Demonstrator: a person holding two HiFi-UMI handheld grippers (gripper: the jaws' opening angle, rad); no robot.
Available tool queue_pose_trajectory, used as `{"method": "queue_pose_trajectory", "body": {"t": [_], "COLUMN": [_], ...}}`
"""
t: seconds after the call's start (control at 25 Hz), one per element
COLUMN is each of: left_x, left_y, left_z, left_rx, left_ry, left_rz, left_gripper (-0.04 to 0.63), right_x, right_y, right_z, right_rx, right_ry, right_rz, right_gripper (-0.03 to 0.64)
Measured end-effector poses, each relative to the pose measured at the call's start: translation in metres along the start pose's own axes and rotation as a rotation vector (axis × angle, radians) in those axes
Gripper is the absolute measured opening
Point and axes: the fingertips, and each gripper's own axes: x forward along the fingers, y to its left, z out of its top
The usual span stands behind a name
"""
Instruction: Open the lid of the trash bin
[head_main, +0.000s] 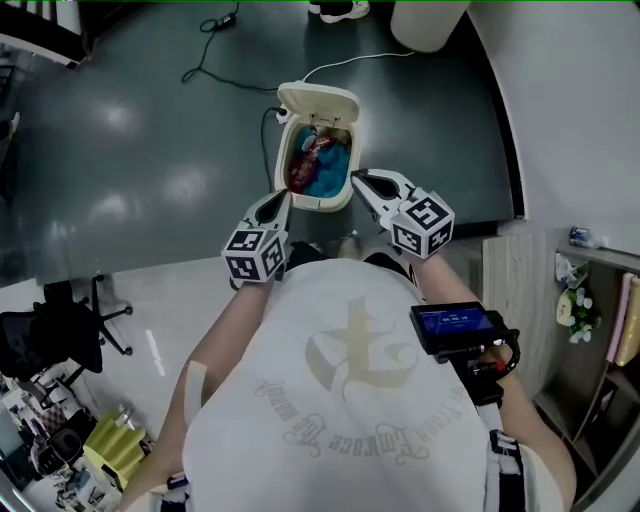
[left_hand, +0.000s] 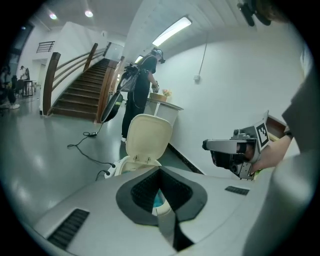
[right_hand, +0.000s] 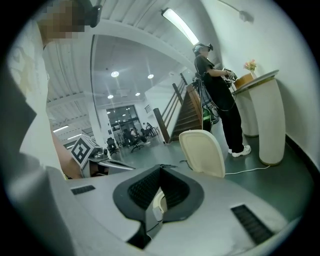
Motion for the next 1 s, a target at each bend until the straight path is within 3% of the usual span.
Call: {"method": "queue_pose_trajectory", "body": {"t": [0.28,1.0], "left_x": [-0.013,-0.012], "left_y": [-0.006,-0.027], "left_z": [-0.002,0.000], "left_rx": [-0.022,0.015], "left_ry": [-0.037,-0.023], "left_rz": [0.030,0.000], "left_gripper": [0.011,0.011], "right_x": [-0.016,-0.022], "right_y": [0.001,-0.002], "right_z": [0.003,-0.005], "right_rx": [-0.022,-0.008], "right_ry": [-0.016,-0.015], "right_rz": [0.024,0.046], "right_gripper": [0.003,0.003]}}
